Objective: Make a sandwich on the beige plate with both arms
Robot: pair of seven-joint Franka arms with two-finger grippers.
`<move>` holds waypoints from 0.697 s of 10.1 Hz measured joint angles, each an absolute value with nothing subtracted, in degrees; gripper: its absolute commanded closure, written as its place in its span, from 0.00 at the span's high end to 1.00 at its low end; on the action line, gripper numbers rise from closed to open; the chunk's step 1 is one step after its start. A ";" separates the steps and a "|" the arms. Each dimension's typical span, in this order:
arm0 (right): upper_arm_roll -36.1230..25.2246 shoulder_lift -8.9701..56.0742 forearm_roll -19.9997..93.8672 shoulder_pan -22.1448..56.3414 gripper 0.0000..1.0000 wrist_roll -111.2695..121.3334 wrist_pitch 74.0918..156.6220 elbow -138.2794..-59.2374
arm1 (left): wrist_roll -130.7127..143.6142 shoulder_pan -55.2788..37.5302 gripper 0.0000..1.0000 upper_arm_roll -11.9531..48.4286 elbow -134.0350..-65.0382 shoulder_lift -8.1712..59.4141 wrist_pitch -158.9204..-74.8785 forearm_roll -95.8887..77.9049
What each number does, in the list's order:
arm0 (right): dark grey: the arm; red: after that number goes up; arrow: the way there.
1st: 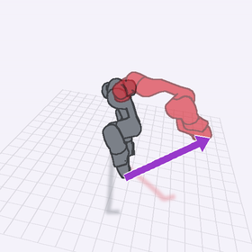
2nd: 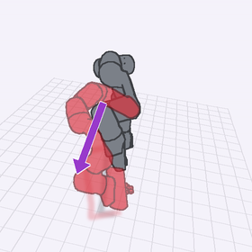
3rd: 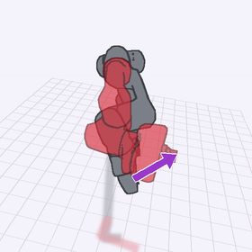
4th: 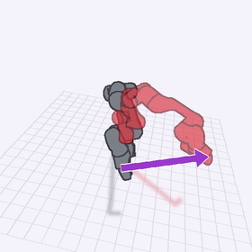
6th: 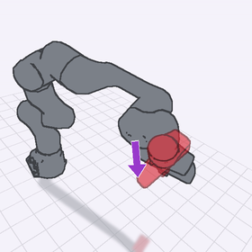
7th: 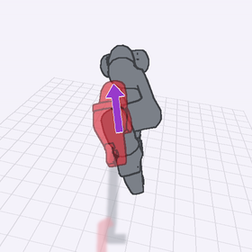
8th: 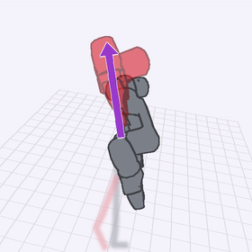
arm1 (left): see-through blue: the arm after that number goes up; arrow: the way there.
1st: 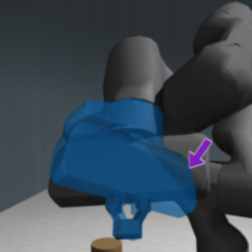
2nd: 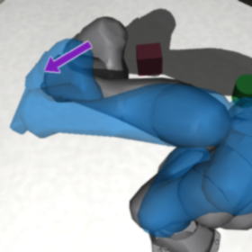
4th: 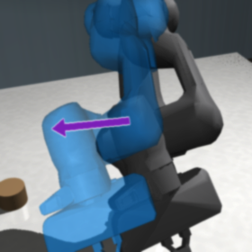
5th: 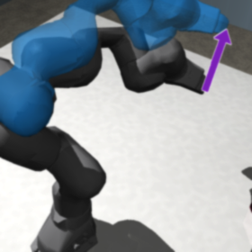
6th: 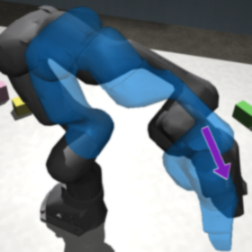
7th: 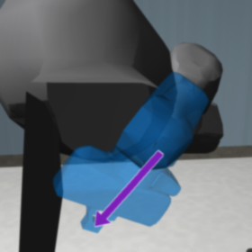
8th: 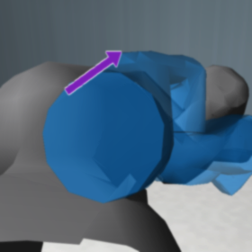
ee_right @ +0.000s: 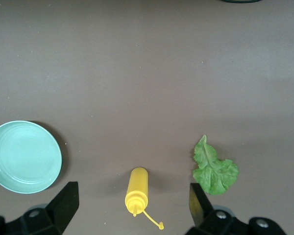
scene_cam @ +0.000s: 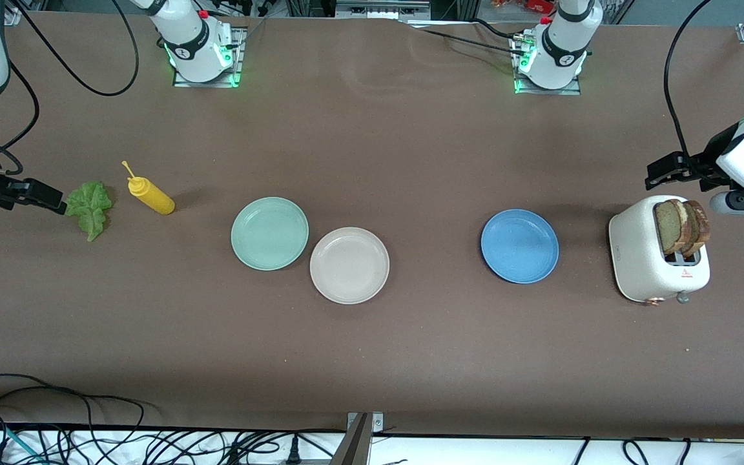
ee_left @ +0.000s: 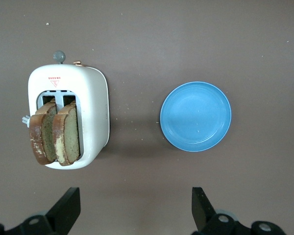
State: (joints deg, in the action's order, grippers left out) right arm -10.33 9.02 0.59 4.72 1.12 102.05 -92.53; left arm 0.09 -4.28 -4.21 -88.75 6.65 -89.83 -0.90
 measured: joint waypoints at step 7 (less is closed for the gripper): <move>-10.33 9.02 0.59 4.72 1.00 1.12 102.05 -92.53 | -0.39 -4.29 1.00 -4.11 -88.75 7.06 -89.82 -0.90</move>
